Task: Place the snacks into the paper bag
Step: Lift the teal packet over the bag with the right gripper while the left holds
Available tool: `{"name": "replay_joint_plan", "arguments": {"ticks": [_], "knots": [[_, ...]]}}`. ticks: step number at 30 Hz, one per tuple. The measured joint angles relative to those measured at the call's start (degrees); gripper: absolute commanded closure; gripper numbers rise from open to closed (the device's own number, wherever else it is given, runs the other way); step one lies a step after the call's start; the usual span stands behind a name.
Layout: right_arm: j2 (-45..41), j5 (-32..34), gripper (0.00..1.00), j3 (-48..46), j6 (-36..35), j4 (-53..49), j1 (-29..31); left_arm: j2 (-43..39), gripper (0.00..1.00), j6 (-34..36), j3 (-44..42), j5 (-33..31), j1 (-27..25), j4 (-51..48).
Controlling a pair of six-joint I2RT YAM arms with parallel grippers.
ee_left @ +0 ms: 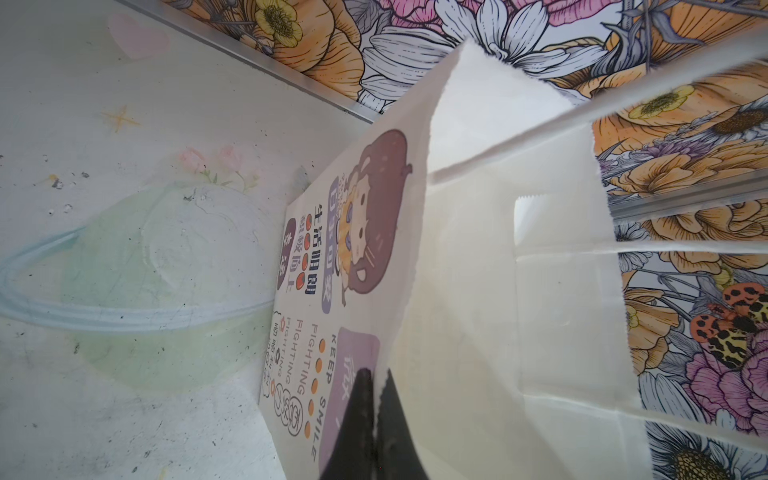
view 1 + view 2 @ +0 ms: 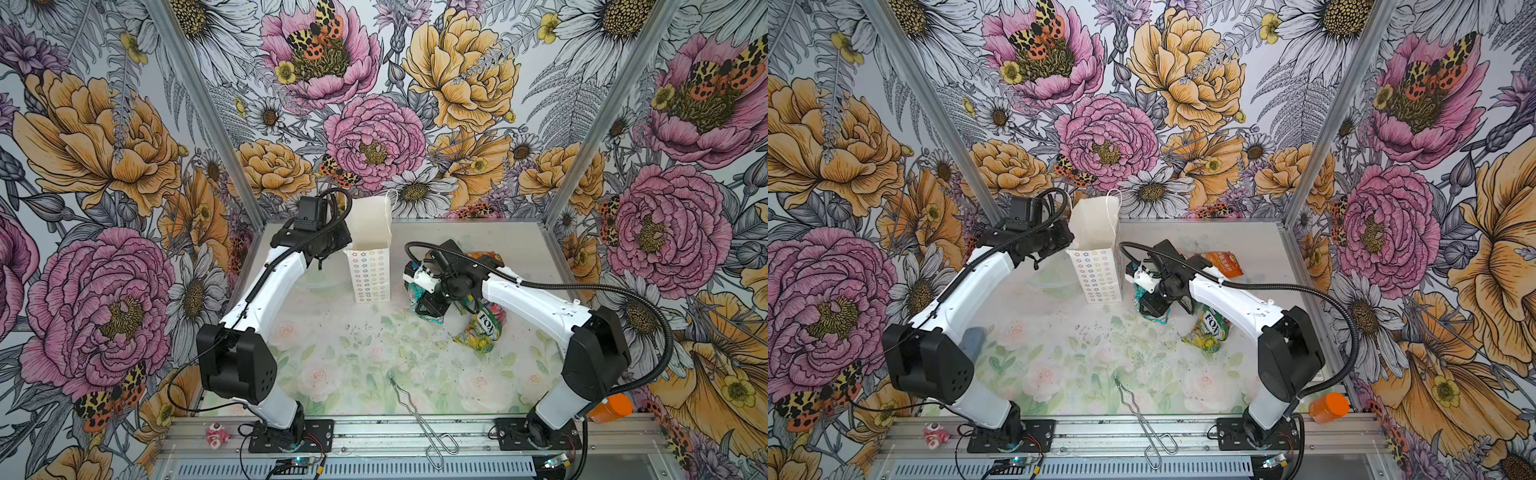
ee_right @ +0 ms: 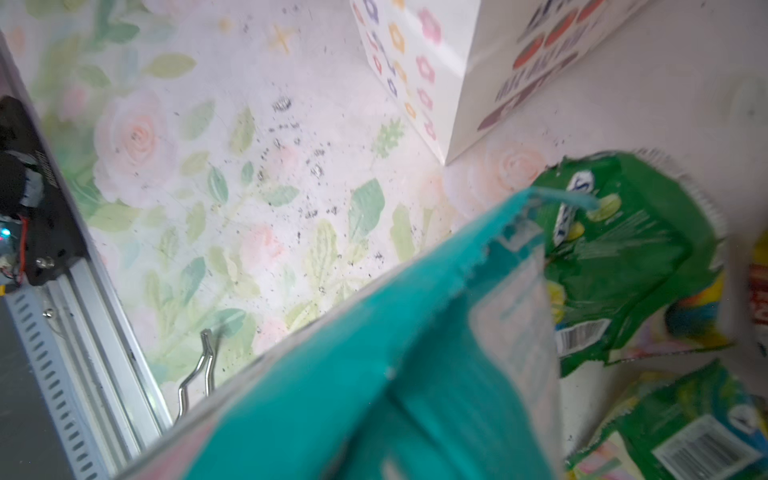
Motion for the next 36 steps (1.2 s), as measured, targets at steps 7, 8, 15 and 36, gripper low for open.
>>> {"name": "replay_joint_plan", "arguments": {"ticks": [7, 8, 15, 36], "knots": [[-0.66, -4.90, 0.59, 11.72, 1.22, 0.22, -0.37, -0.17, 1.00, -0.31, -0.55, 0.00, 0.00, 0.85], [-0.66, -5.60, 0.60, 13.44, 1.31, 0.20, -0.37, -0.20, 1.00, -0.50, -0.76, 0.00, 0.00, 1.09], [1.62, -8.55, 0.62, 28.68, 4.35, -0.13, -0.28, -0.68, 1.00, -1.44, -2.01, -0.02, -0.07, 2.25], [30.38, 1.66, 0.62, 69.57, 19.10, 0.92, 5.66, -2.16, 1.00, -2.60, -2.89, -0.07, -0.55, 2.71]]}}
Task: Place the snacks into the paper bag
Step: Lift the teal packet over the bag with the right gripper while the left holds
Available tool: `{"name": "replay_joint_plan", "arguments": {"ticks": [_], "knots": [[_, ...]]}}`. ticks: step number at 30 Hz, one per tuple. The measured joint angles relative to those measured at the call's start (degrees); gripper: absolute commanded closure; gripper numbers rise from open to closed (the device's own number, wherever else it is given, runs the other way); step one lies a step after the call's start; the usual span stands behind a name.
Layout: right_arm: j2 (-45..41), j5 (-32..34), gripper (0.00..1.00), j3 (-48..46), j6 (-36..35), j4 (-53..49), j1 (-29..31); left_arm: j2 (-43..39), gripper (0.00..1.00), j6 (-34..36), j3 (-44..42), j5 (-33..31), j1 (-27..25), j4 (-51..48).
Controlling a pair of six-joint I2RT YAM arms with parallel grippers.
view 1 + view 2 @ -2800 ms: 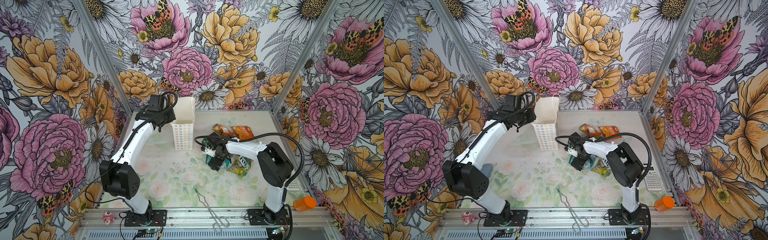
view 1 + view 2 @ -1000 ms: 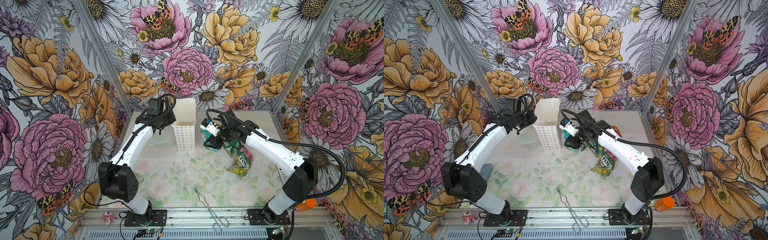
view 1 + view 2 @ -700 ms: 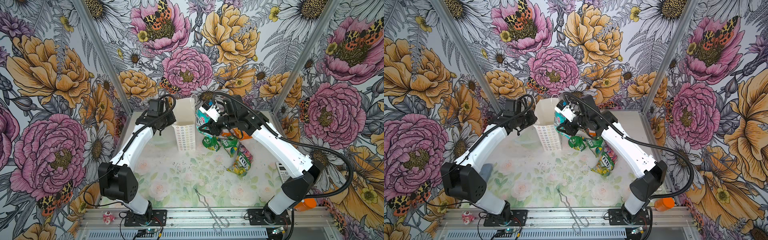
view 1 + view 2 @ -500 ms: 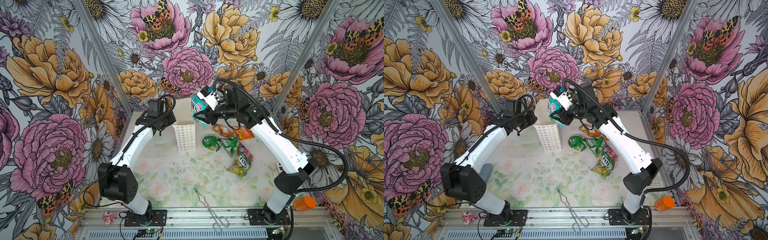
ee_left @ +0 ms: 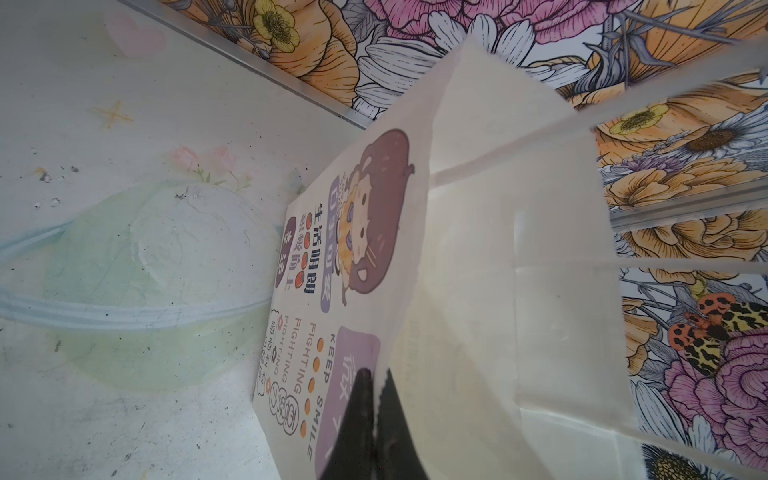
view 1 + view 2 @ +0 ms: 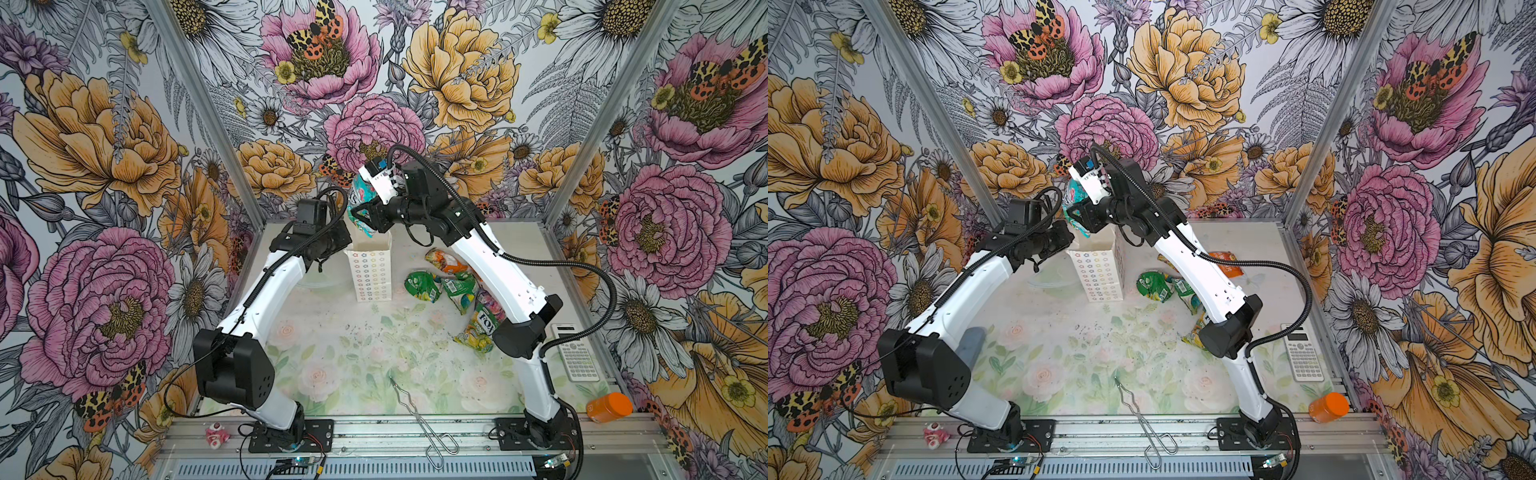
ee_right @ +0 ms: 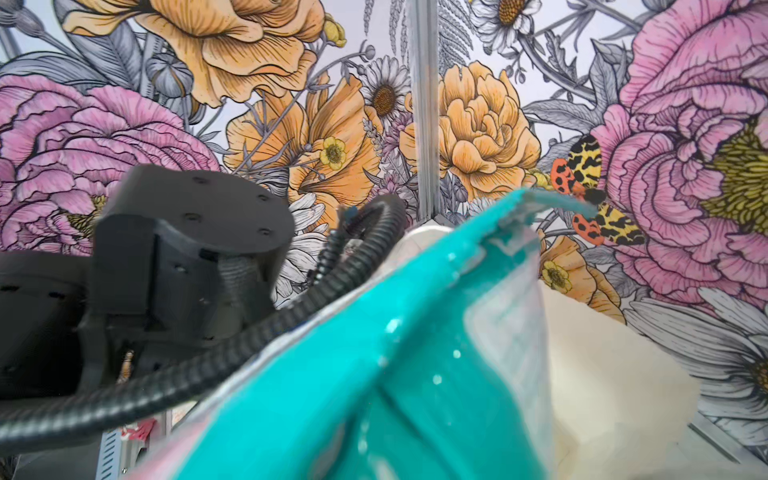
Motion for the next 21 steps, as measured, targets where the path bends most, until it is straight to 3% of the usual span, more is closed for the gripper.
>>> {"name": "replay_joint_plan", "arguments": {"ticks": [21], "knots": [[4.59, 7.72, 0.59, -0.33, 4.48, 1.16, 0.07, -0.11, 1.00, -0.37, -0.85, 0.00, -0.37, 0.83]]}}
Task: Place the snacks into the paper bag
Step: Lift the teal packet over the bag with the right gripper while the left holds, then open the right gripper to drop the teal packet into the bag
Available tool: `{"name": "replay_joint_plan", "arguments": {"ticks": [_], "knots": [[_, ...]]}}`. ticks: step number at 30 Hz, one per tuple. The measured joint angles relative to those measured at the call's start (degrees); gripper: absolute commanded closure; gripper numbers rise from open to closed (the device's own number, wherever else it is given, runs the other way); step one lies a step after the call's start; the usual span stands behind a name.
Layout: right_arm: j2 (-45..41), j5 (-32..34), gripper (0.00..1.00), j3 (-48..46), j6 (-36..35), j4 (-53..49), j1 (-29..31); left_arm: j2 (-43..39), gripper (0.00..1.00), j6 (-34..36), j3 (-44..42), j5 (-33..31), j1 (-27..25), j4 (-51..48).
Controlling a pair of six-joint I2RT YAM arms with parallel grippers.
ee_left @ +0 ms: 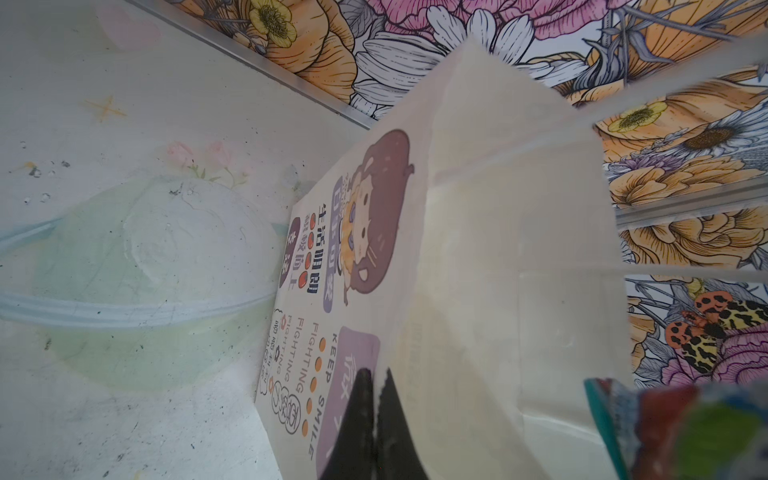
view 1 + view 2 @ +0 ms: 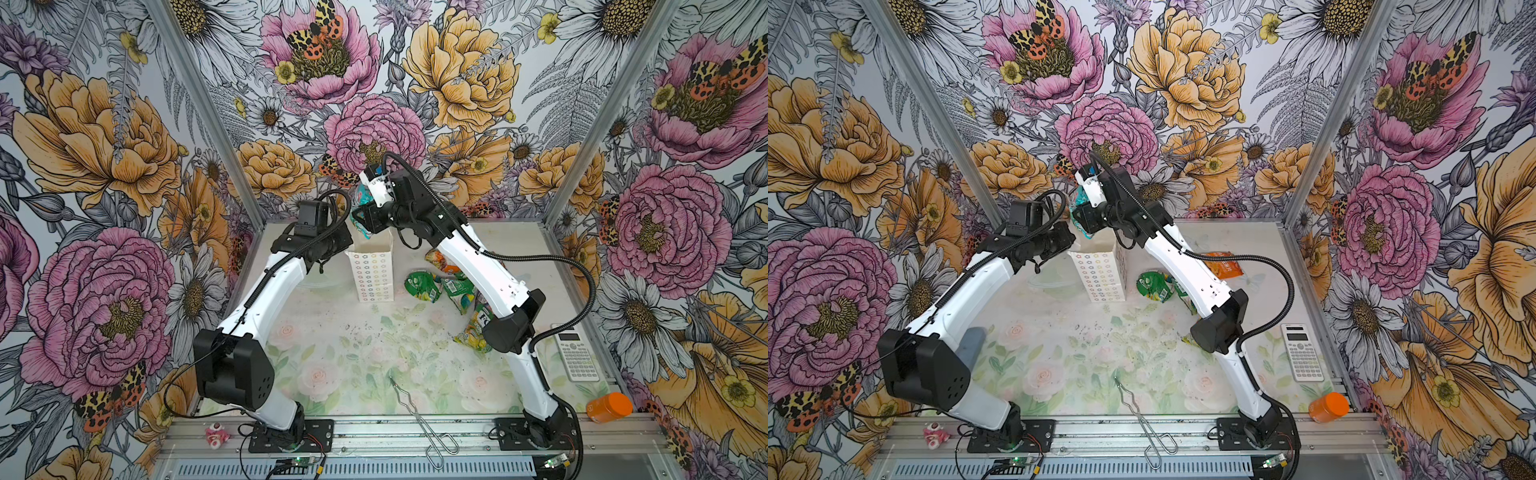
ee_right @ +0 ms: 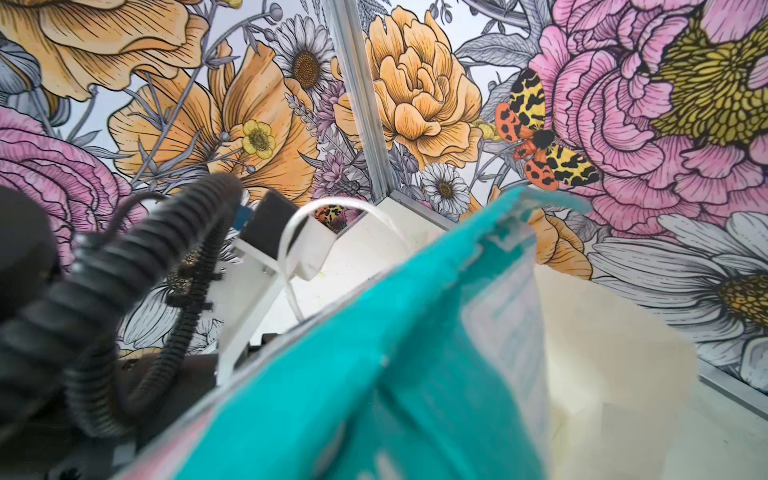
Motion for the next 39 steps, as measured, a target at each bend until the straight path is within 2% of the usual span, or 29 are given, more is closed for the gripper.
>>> {"name": "replay_joint_plan", "arguments": {"ticks": [11, 16, 27, 39], "knots": [[-0.02, 5.75, 0.52, -4.85, -0.79, 0.09, 0.00, 0.00, 1.00, 0.00, 0.00, 0.00, -0.26, 0.00], [-0.13, 6.99, 0.44, -5.27, -1.46, 0.15, 0.00, 0.00, 1.00, 0.00, 0.00, 0.00, -0.28, 0.00], [-2.19, 7.23, 0.38, -6.67, -2.29, 1.03, 0.00, 0.02, 1.00, -0.02, 0.00, -0.15, -0.37, -0.02], [-6.08, 5.49, 0.34, -12.37, -4.35, 1.75, 0.04, 0.39, 1.00, 0.00, 0.00, -0.15, -0.37, 0.00]]}}
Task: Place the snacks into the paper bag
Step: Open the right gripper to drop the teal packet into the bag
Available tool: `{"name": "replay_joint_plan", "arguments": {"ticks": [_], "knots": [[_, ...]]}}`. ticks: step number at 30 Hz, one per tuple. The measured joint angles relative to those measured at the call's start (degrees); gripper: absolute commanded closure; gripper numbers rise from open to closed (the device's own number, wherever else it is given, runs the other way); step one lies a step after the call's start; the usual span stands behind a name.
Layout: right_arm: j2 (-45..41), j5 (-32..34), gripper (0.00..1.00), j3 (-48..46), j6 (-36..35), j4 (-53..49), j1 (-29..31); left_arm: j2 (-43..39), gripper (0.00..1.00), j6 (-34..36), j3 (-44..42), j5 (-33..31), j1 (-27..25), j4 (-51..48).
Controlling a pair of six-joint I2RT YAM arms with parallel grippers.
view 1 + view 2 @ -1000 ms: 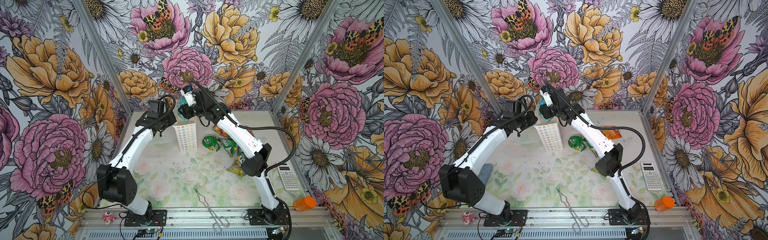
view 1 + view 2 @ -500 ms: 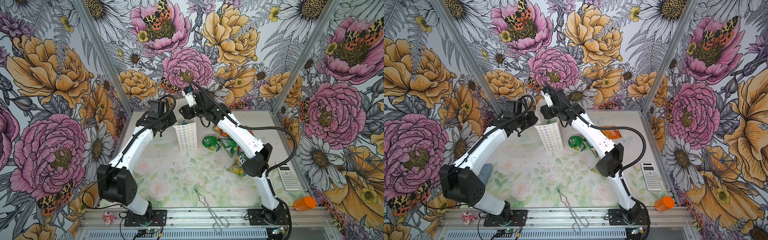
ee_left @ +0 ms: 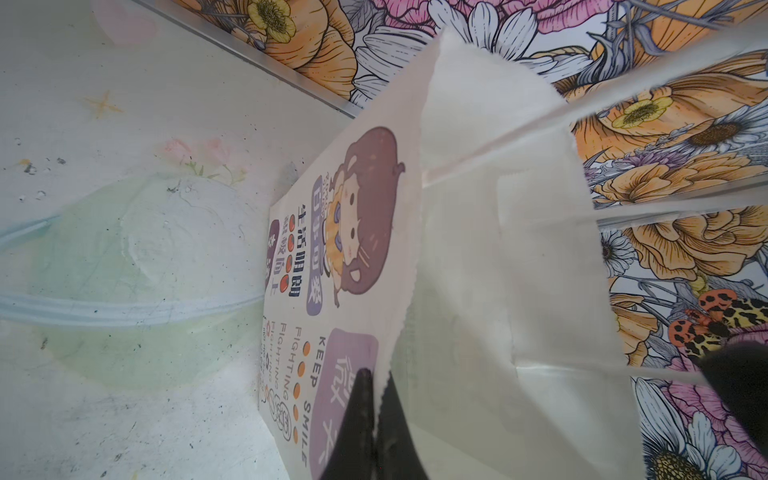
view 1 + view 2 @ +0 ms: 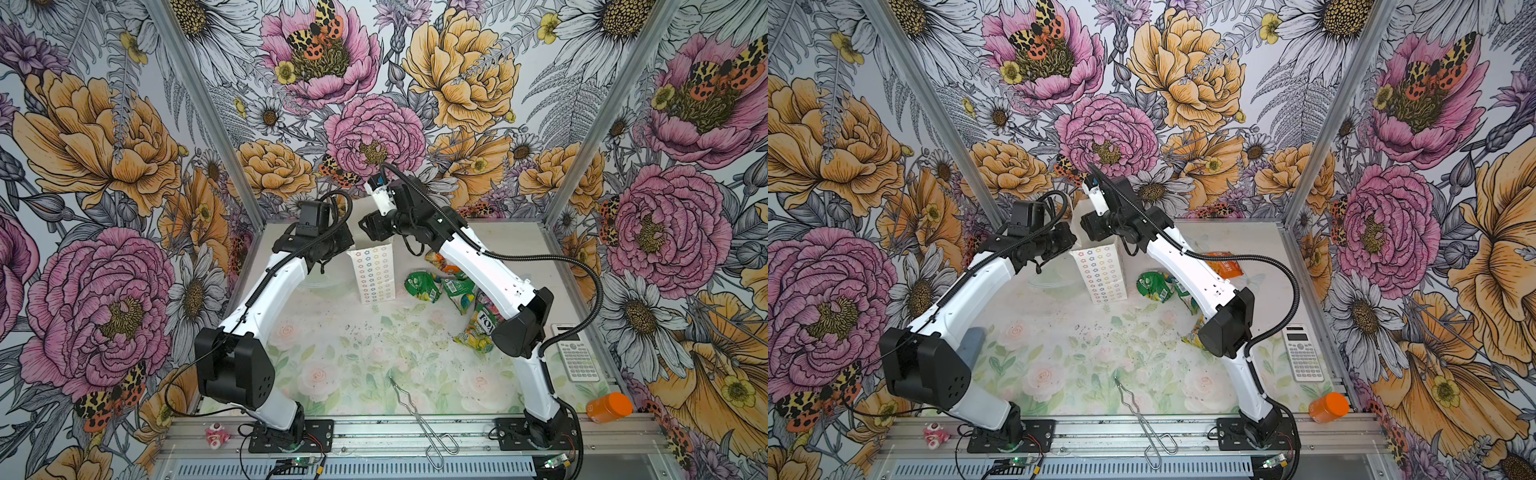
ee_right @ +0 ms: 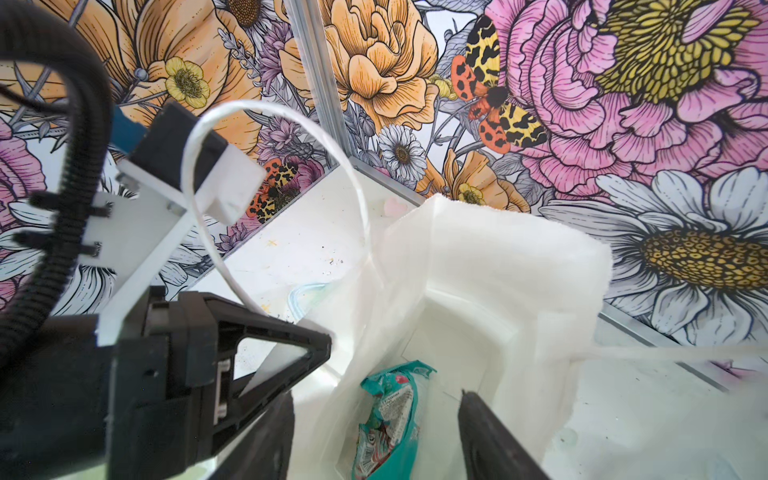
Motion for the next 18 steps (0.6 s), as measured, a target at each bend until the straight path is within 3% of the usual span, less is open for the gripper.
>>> {"name": "replay_joint_plan", "arguments": {"ticks": [18], "knots": [[-16.87, -4.72, 0.29, -14.97, -4.15, 0.59, 0.04, 0.07, 1.00, 0.00, 0.00, 0.02, -0.17, 0.00]]}}
